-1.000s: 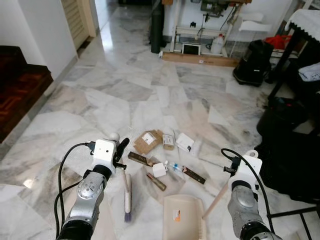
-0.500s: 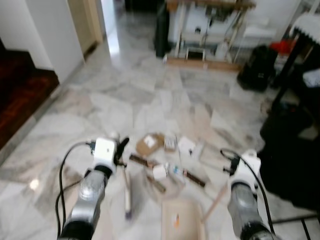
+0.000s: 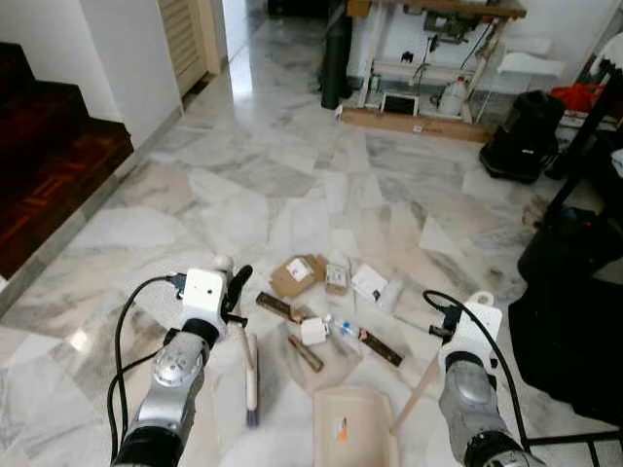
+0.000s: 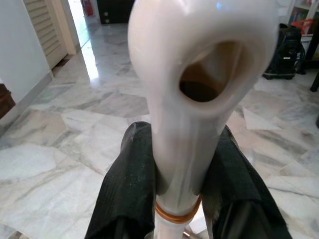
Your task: Sweep floor
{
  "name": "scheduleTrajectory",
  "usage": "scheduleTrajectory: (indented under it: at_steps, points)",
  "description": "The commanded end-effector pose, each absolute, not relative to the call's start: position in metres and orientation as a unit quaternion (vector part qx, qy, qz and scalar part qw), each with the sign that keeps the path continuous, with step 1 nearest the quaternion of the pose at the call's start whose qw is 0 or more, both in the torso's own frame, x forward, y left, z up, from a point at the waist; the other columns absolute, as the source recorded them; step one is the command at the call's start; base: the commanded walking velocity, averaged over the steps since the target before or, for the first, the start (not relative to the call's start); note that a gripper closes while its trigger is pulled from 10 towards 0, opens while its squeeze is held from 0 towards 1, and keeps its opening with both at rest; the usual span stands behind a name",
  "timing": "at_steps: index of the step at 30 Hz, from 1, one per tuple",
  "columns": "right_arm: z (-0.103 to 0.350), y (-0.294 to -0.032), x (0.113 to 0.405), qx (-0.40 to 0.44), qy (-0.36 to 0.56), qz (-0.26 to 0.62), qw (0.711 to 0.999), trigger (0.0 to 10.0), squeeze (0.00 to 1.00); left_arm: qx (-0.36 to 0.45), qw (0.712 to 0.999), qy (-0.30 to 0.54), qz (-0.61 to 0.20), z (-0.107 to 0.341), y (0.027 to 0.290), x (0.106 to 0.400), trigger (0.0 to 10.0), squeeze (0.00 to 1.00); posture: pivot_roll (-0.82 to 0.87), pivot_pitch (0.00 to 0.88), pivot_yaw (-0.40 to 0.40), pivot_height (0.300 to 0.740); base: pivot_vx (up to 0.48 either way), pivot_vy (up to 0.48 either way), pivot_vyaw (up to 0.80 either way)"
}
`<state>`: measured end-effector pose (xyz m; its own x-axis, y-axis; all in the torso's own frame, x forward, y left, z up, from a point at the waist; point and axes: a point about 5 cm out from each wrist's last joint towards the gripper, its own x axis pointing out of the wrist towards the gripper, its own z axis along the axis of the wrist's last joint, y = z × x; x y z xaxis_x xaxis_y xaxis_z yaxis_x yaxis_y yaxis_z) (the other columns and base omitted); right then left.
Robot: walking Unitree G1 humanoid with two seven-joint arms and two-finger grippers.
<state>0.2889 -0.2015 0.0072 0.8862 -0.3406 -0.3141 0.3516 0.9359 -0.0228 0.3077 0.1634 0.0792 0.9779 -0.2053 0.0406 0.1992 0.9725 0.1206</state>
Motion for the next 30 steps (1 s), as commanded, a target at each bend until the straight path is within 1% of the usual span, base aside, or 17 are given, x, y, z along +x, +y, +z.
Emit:
scheduleTrajectory:
  at_steps: [1, 5, 8, 24, 30]
  points:
    - [-0.0067, -0.1985, 0.2783, 0.018, 0.198, -0.175, 0.964, 10.0, 0.0, 0.057, 0.992, -0.044, -0.102, 0.0884, 0.1631, 0.3117, 10.0, 0.0, -0.03, 0.047, -0.066, 0.74, 0.0, 0.0, 0.0]
    - [-0.0082, -0.1983, 0.2778, 0.022, 0.206, -0.176, 0.962, 10.0, 0.0, 0.055, 0.992, -0.043, -0.103, 0.0881, 0.1627, 0.3117, 10.0, 0.0, -0.03, 0.047, -0.066, 0.74, 0.0, 0.0, 0.0]
    - [-0.0083, -0.1977, 0.2778, 0.021, 0.206, -0.173, 0.963, 10.0, 0.0, 0.054, 0.992, -0.043, -0.104, 0.088, 0.1623, 0.3115, 10.0, 0.0, -0.03, 0.048, -0.067, 0.74, 0.0, 0.0, -0.8]
    - [-0.0088, -0.194, 0.2778, 0.017, 0.206, -0.166, 0.964, 10.0, 0.0, 0.054, 0.992, -0.042, -0.109, 0.0871, 0.1596, 0.3109, 10.0, 0.0, -0.03, 0.048, -0.066, 0.74, 0.0, 0.0, 0.0]
    - [-0.0091, -0.1937, 0.278, 0.017, 0.209, -0.165, 0.964, 10.0, 0.0, 0.054, 0.992, -0.042, -0.107, 0.087, 0.16, 0.3114, 10.0, 0.0, -0.03, 0.046, -0.066, 0.74, 0.0, 0.0, -0.62]
